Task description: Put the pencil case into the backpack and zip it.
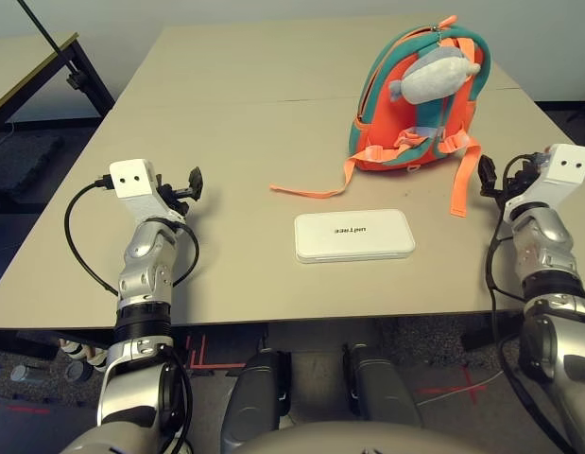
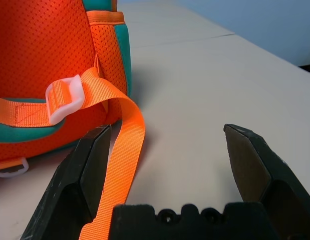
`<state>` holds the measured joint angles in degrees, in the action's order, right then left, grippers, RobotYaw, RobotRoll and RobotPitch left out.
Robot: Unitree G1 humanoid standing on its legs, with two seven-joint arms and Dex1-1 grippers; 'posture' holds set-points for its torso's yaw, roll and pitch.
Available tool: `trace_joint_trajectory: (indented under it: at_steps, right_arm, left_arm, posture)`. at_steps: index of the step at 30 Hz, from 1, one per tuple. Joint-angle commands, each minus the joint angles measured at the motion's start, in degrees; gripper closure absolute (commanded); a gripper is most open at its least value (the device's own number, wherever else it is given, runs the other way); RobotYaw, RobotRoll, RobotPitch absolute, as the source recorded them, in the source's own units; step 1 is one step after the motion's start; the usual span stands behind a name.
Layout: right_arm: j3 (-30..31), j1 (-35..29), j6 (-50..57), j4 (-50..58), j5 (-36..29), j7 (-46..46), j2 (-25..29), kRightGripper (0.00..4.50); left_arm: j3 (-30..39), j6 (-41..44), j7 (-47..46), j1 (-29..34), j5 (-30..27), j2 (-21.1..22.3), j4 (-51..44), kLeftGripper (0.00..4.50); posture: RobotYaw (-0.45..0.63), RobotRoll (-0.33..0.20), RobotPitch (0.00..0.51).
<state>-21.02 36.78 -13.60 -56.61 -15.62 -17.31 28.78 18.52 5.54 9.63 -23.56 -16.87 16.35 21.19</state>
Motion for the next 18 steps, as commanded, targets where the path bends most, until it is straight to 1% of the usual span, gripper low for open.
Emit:
trace_joint_trajectory:
  at_steps: [1, 7, 11, 14, 18]
  right_arm:
    - [-0.3, 0.0, -0.9, -1.4, 0.4, 0.0, 0.3, 0.03]
    - [-0.2, 0.0, -1.0, -1.2, 0.5, 0.2, 0.0, 0.03]
    - [-0.2, -0.3, -0.9, -1.1, 0.6, 0.2, 0.0, 0.03]
    - [-0.1, -0.5, -0.5, -0.9, 0.4, -0.2, -0.1, 0.03]
    - [0.9, -1.2, -0.4, 0.0, 1.0, -1.9, -0.1, 0.03]
  left_arm:
    - [0.1, -0.1, -0.4, 1.1, 0.4, 0.1, -0.7, 0.00]
    - [-0.1, 0.2, 0.0, 0.6, 0.3, 0.3, -0.6, 0.00]
    - [-0.5, 1.9, 1.2, 0.2, -0.6, 0.5, -1.5, 0.00]
    - [-1.2, 6.2, 4.6, 0.4, -3.3, 0.4, -3.3, 0.00]
    - [-1.3, 15.6, 8.1, 1.1, -8.5, 0.1, -7.8, 0.00]
  posture:
    - [-0.14, 0.000, 0.097]
    - [-0.15, 0.000, 0.100]
    - [-0.15, 0.000, 0.101]
    - [-0.15, 0.000, 0.101]
    - [-0.14, 0.000, 0.104]
